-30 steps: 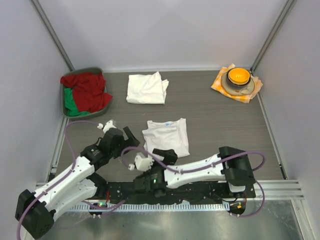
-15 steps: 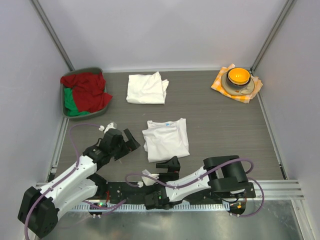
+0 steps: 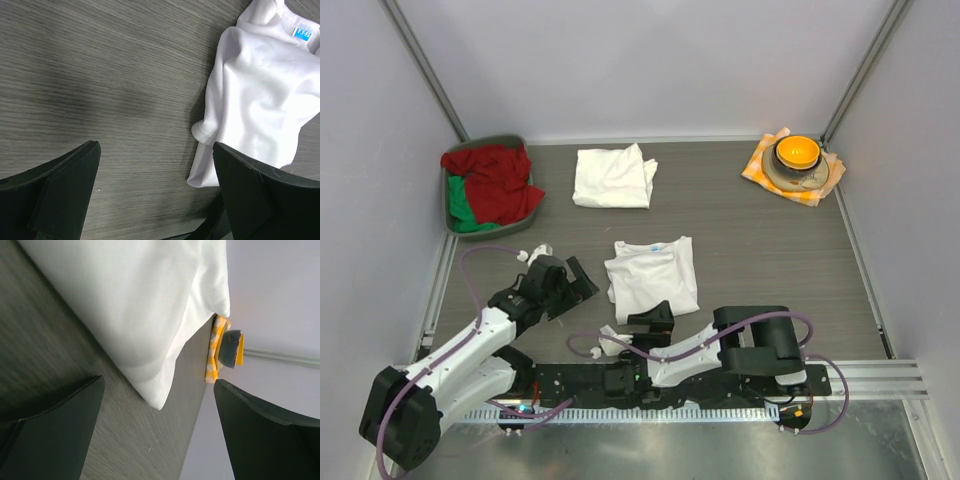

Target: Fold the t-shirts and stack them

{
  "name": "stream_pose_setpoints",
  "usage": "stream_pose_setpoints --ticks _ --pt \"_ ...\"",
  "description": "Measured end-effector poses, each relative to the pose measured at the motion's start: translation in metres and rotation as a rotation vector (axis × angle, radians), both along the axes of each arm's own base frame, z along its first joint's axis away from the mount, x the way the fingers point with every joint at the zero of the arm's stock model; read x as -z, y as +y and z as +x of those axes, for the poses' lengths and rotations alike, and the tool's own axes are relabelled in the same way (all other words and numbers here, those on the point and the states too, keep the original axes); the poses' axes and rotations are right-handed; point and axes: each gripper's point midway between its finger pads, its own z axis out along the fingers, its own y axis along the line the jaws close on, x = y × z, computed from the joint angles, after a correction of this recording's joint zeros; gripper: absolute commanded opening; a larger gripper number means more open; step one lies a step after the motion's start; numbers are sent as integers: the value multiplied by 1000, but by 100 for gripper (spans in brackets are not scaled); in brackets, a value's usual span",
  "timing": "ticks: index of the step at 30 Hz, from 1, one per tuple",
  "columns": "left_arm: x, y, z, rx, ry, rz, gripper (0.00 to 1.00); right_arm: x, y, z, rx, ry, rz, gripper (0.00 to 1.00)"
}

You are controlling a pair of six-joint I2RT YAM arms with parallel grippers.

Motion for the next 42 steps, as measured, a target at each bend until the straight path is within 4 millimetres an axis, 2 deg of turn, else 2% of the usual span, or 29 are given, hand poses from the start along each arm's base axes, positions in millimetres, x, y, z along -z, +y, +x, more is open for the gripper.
stream_pose_setpoints --ticks 5,8,11,12,14,15,17,18,19,25,31,42 --pt "2 3 2 -1 6 14 100 0 -2 21 58 15 54 98" --pt "3 5 3 -6 14 19 100 1 -1 31 85 30 79 92" --pt "6 7 4 -13 26 21 100 4 0 41 104 56 100 78" --pt "6 7 4 -15 29 21 100 5 1 42 106 61 103 67" --pt "9 8 4 -19 40 21 100 10 4 45 108 94 117 52" --pt "10 9 4 -20 48 20 100 15 6 45 105 121 126 38" --pt "10 9 4 -21 52 18 100 19 8 45 101 149 127 21" --pt "10 9 4 -20 52 15 100 26 11 43 98 188 141 3" --pt "10 9 4 -21 52 14 100 30 12 43 95 200 141 1" --pt "10 9 4 -12 53 15 100 32 13 43 89 211 132 1" --pt "6 0 4 19 49 -31 100 24 13 41 95 259 184 1" --pt "-7 -30 4 -11 -38 -317 100 -51 25 51 122 278 435 1"
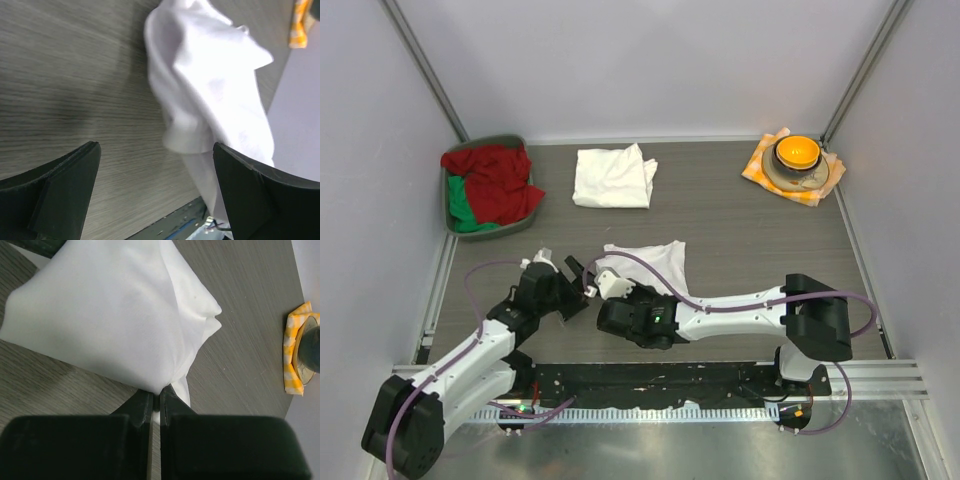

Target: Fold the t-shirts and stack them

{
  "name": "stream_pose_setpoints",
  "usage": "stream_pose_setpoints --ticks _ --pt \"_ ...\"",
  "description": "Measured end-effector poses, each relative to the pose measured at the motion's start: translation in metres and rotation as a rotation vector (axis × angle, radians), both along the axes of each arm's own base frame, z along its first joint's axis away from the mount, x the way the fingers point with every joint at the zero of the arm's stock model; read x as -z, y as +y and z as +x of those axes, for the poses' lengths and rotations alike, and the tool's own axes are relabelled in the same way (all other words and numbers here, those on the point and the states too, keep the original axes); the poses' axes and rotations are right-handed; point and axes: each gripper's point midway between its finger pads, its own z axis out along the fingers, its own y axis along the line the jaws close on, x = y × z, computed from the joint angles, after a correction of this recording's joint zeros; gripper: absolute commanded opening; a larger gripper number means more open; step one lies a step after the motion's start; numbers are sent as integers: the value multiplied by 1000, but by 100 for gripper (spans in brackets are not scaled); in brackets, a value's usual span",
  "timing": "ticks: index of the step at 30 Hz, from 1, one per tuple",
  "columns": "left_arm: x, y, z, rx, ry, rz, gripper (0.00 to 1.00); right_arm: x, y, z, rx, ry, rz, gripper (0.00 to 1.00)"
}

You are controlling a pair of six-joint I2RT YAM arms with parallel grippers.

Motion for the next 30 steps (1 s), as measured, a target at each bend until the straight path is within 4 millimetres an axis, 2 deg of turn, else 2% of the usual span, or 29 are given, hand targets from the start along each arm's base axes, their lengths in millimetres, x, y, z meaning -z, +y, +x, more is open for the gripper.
stream_pose_setpoints --ticks 5,11,13,15,19,22,25,30 --pt "-16 -11 9 -42 -48 -133 100 -8 0 1 8 2 15 1" --pt "-3 -7 0 -133 -16 -264 100 -6 -3 -1 10 11 0 1" --pt "-5 -5 -1 -170 -12 -308 100 -6 -3 -1 8 14 0 1" --pt "-18 -4 2 -204 -32 -364 100 -6 -3 -1 8 16 0 1" --pt "-59 -1 10 -256 -131 -500 100 -4 -2 -2 2 25 2 1" --pt "-78 3 11 -283 -167 -571 100 -4 -2 -3 -1 31 3 1" --pt "-77 3 11 -305 -133 -601 100 -3 -1 -3 -2 34 5 1" --pt "-57 -1 7 -317 -25 -586 100 -2 -1 -4 -3 38 5 1"
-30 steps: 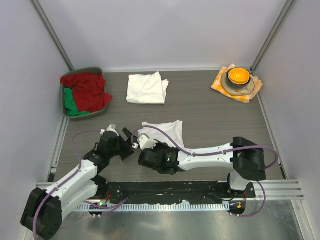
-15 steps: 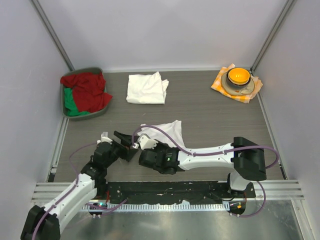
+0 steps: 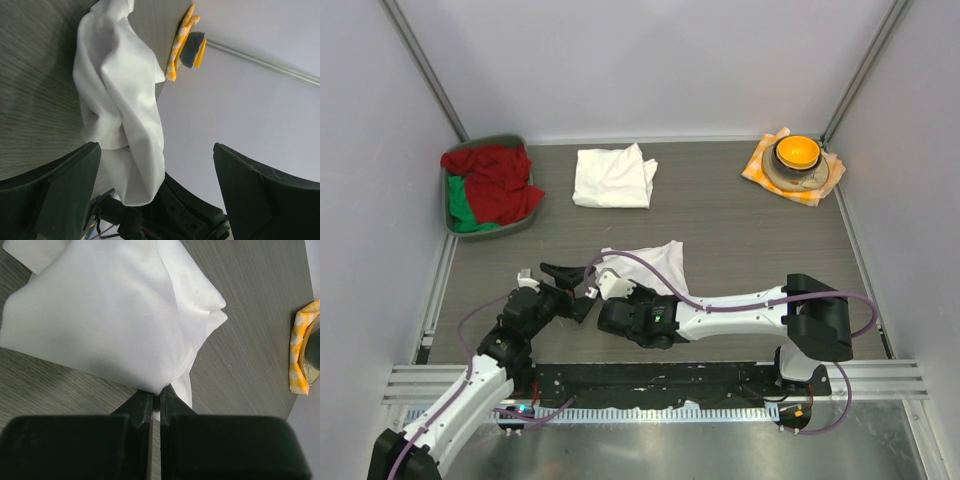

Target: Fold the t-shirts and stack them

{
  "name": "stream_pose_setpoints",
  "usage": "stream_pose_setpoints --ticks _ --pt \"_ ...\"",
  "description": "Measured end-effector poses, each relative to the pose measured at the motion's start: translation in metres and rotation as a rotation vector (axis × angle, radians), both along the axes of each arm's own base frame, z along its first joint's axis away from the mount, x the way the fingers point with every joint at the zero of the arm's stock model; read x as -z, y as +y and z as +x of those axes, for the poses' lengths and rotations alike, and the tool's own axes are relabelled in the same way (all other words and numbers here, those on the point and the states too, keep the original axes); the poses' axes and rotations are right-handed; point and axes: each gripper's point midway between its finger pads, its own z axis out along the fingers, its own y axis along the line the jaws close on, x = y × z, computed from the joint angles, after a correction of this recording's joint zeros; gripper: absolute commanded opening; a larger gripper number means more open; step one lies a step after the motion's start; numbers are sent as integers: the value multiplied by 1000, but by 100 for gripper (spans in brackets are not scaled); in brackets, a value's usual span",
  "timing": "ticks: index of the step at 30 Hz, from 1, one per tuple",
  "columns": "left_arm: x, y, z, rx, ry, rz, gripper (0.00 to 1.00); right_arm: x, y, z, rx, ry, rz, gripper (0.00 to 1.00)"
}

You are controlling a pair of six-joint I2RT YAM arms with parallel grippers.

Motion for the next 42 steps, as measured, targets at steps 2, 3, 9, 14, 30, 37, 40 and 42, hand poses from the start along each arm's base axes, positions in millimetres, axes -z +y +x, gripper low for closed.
stream_pose_setpoints --ticks 2,3,9,14,30,37,40,42 --pt "8 -1 -3 10 41 5 100 1 0 0 0 1 -1 1" --pt "13 -2 -4 18 61 10 100 1 0 0 0 2 -1 1" --pt "53 -4 -17 59 232 69 100 3 -1 -1 -1 4 1 1" --pt "68 -9 -20 81 303 76 100 5 -1 -1 -1 4 0 1" --pt "68 -26 9 85 316 50 100 11 -5 -1 -3 5 -11 1" --pt "63 -43 21 113 284 27 100 9 -3 -1 -4 4 -2 1" --pt "62 -48 24 123 268 20 100 3 3 0 -7 3 15 1" --pt "60 -51 26 129 258 14 100 -2 8 0 -9 -1 33 1"
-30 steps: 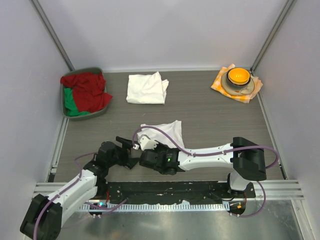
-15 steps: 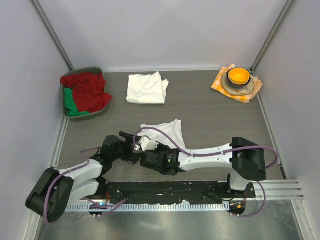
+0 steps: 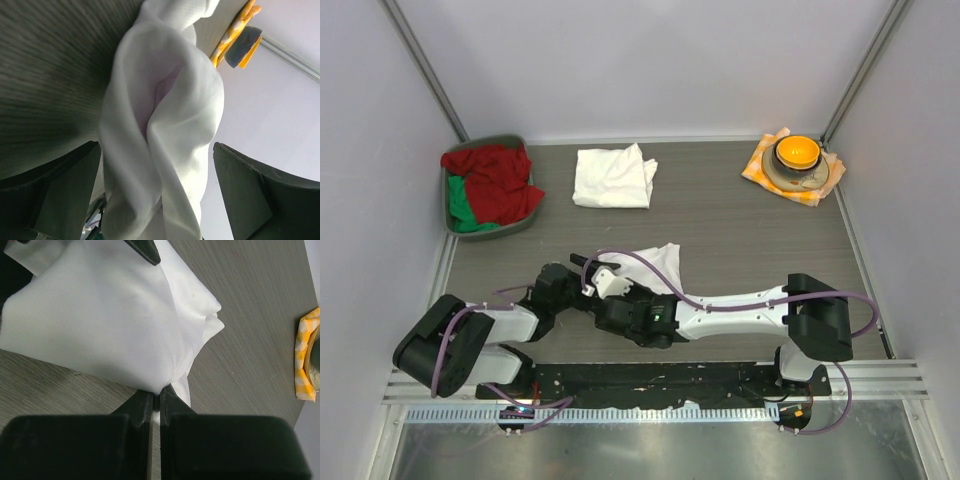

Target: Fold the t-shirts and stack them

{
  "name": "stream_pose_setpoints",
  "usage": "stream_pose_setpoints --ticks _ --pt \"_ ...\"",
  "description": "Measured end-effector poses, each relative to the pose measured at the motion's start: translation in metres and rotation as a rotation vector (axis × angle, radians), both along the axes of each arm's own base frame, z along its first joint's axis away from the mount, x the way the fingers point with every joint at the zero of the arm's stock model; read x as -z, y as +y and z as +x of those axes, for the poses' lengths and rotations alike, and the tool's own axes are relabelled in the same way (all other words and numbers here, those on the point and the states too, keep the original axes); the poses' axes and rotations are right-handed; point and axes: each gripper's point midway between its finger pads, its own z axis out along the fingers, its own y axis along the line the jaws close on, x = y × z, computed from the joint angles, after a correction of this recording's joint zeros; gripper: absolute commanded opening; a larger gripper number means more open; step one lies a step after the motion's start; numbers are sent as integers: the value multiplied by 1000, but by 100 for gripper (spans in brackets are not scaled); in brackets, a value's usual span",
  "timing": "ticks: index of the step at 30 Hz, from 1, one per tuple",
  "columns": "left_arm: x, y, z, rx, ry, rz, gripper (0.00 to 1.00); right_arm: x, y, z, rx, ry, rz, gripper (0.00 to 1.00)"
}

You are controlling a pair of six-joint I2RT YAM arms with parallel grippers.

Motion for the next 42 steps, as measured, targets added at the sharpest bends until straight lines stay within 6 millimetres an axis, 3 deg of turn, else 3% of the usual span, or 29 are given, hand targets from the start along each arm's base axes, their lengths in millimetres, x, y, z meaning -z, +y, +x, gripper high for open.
stream_pose_setpoints --ticks 2,5,6,8,9,11,12,14,15,17,19,20,21,25,31,37,42 --pt "-1 -2 2 3 -8 -7 100 -5 5 1 -2 -4 16 1" --pt "-2 -5 5 8 -17 -16 90 -12 10 0 -8 -7 33 1" --pt "-2 -6 6 12 -17 -19 78 -14 12 -1 -10 -8 38 1" --pt "1 -8 6 20 -12 -22 65 -16 15 -2 -16 -9 44 1" --pt "4 -9 6 22 1 -22 52 -17 16 -3 -17 -9 46 1" --pt "10 -10 5 27 20 -25 40 -17 16 -4 -22 -9 43 1" --pt "14 -11 4 29 32 -27 25 -17 16 -4 -22 -8 41 1" --pt "19 -12 3 40 44 -28 13 -16 16 -6 -24 -6 37 1" --pt "17 -13 3 43 40 -35 0 -15 15 -6 -24 -5 34 1" --pt "16 -15 3 52 33 -43 0 -14 14 -7 -24 -2 26 1" --pt "15 -16 2 59 28 -45 0 -13 12 -9 -24 4 20 27" --pt "15 -16 2 66 27 -41 0 -12 12 -10 -22 8 17 79" --pt "15 -18 2 76 21 -33 0 -11 10 -12 -22 13 13 98" --pt "8 -28 10 145 -14 14 0 -3 3 -17 2 29 6 99" --pt "-22 -51 31 296 -153 86 0 7 -27 -21 92 27 -24 100" --pt "-36 -70 48 456 -247 194 0 -25 -58 -17 223 -41 85 100" --pt "-54 -87 78 572 -333 291 0 -44 -83 -10 363 -80 223 100"
